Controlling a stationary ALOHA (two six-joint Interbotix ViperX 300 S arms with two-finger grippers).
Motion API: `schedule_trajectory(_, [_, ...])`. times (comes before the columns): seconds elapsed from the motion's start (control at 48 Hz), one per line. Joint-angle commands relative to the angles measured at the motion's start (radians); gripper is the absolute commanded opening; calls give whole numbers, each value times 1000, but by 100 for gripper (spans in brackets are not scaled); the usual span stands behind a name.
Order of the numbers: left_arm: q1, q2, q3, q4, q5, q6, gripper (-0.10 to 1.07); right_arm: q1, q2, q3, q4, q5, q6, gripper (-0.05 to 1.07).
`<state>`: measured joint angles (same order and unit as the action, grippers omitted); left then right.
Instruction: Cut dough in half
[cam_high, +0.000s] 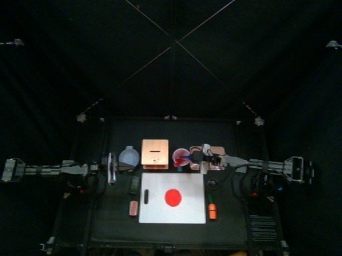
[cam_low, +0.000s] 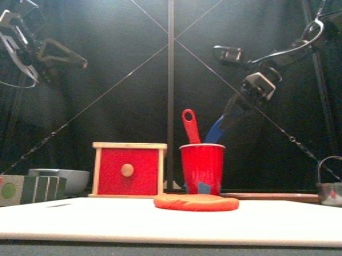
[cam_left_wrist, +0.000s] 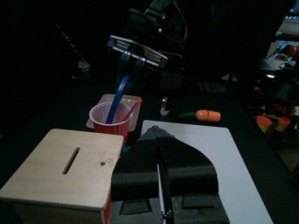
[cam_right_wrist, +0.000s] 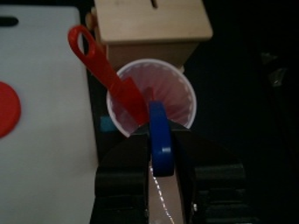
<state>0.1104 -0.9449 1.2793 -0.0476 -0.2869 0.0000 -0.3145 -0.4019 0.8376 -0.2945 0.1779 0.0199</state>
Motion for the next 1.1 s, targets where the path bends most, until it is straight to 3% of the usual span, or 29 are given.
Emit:
schedule_trajectory(0.0, [5, 5, -14, -2, -5, 2, 5, 2, -92, -5, -2, 0, 2, 37])
schedule_trajectory(0.333, [5, 9, -14, -2, -5, 0, 5, -3, -442, 118, 11, -5, 11, 37])
schedule_trajectory(0.458, [6, 18, -17, -2, -6, 2, 5, 3, -517, 158, 48, -25, 9, 37])
schedule_trajectory(0.729, [6, 44, -21, -3, -9, 0, 5, 49, -502, 201, 167, -138, 8, 37])
schedule_trajectory(1.083, [6, 46, -25, -3, -11, 2, 5, 219, -376, 215, 296, -244, 9, 37])
